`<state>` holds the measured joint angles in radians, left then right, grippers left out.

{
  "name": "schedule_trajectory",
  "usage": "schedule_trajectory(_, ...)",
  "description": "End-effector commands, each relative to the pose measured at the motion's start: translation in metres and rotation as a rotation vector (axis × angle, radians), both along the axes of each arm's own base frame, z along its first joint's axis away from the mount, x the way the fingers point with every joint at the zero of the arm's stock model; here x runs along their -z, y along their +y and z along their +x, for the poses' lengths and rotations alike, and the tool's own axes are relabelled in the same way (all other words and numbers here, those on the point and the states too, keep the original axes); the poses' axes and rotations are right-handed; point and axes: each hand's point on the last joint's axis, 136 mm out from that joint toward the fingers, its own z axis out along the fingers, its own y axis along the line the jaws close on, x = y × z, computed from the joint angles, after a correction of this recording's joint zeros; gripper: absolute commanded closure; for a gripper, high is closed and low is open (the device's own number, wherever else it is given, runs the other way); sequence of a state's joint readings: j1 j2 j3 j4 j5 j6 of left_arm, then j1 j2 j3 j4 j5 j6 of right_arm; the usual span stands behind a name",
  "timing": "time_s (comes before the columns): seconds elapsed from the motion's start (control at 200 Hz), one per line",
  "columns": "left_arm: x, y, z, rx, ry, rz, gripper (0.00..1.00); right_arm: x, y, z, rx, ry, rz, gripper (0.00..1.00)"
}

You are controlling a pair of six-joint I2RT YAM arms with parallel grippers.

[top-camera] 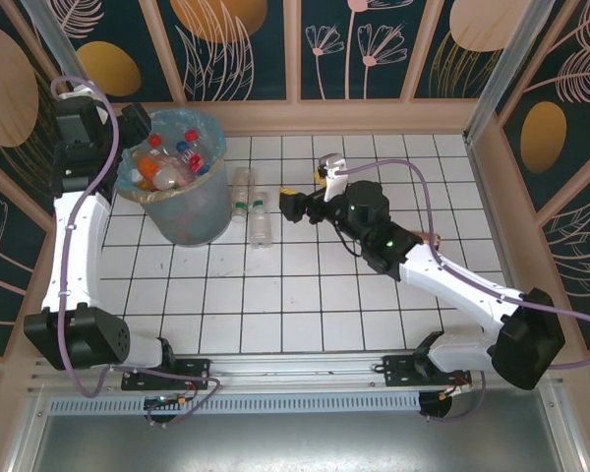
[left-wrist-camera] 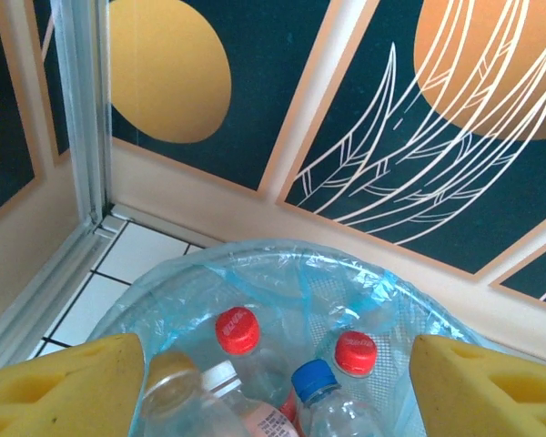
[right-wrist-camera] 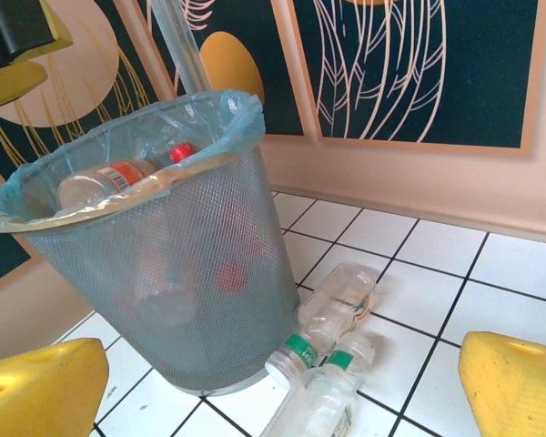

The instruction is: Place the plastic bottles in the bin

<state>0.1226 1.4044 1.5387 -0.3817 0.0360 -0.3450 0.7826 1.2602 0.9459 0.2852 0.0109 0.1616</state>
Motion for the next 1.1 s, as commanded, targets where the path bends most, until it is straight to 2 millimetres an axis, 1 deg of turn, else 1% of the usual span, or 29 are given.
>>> schedule_trajectory(0.0,0.004,0.003,-0.004,0.002,0.009,0.037,0.26,-0.013,0.004,0.004,0.013,-0.031,0.006,0.01)
schedule_trajectory(0.09,0.019,-0.003,-0.003,0.041,0.047,0.031,0.28,-0.012,0.005,0.007,0.027,-0.021,-0.004,0.01)
schedule_trajectory(0.215,0.039,-0.008,-0.004,0.070,0.088,0.026,0.32,-0.006,0.000,0.017,0.083,0.009,-0.042,0.01)
schedule_trajectory(0.26,0.046,-0.011,-0.004,0.089,0.106,0.022,0.32,0.000,-0.004,0.022,0.113,0.036,-0.070,0.01)
schedule_trajectory(0.325,0.059,-0.014,-0.003,0.110,0.143,0.011,0.34,0.015,-0.011,0.032,0.151,0.106,-0.127,0.01)
schedule_trajectory(0.43,0.080,-0.017,-0.001,0.130,0.197,-0.006,0.37,0.043,-0.033,0.049,0.224,0.239,-0.209,0.01)
schedule_trajectory(0.495,0.090,-0.018,-0.002,0.135,0.217,-0.012,0.38,0.059,-0.052,0.057,0.274,0.307,-0.265,0.01)
schedule_trajectory(0.54,0.094,-0.019,-0.002,0.137,0.227,-0.013,0.39,0.073,-0.071,0.062,0.326,0.362,-0.312,0.01)
schedule_trajectory(0.58,0.094,-0.019,-0.002,0.137,0.225,-0.014,0.39,0.084,-0.088,0.065,0.366,0.408,-0.348,0.01)
schedule_trajectory(0.621,0.089,-0.019,-0.002,0.138,0.212,-0.012,0.39,0.097,-0.107,0.068,0.405,0.460,-0.384,0.01)
schedule_trajectory(0.646,0.086,-0.019,-0.002,0.141,0.204,-0.010,0.39,0.105,-0.112,0.065,0.413,0.489,-0.412,0.01)
schedule_trajectory(0.656,0.083,-0.019,-0.002,0.141,0.198,-0.010,0.39,0.108,-0.123,0.069,0.438,0.506,-0.416,0.01)
schedule_trajectory(0.676,0.080,-0.020,-0.002,0.143,0.188,-0.010,0.39,0.114,-0.136,0.071,0.468,0.532,-0.434,0.01)
schedule_trajectory(0.781,0.055,-0.021,-0.006,0.145,0.130,0.001,0.39,0.146,-0.197,0.073,0.604,0.649,-0.494,0.01)
schedule_trajectory(0.841,0.043,-0.024,-0.008,0.151,0.102,0.004,0.39,0.160,-0.231,0.073,0.692,0.705,-0.479,0.01)
schedule_trajectory(0.881,0.037,-0.027,-0.010,0.160,0.090,0.008,0.40,0.169,-0.250,0.072,0.734,0.736,-0.456,0.01)
schedule_trajectory(0.946,0.028,-0.036,-0.014,0.175,0.072,0.035,0.40,0.181,-0.273,0.070,0.787,0.768,-0.412,0.01)
schedule_trajectory(1.001,0.023,-0.046,-0.017,0.188,0.067,0.072,0.40,0.192,-0.288,0.069,0.813,0.793,-0.374,0.01)
schedule_trajectory(1.096,0.014,-0.069,-0.020,0.237,0.055,0.102,0.40,0.211,-0.301,0.067,0.820,0.845,-0.330,0.01)
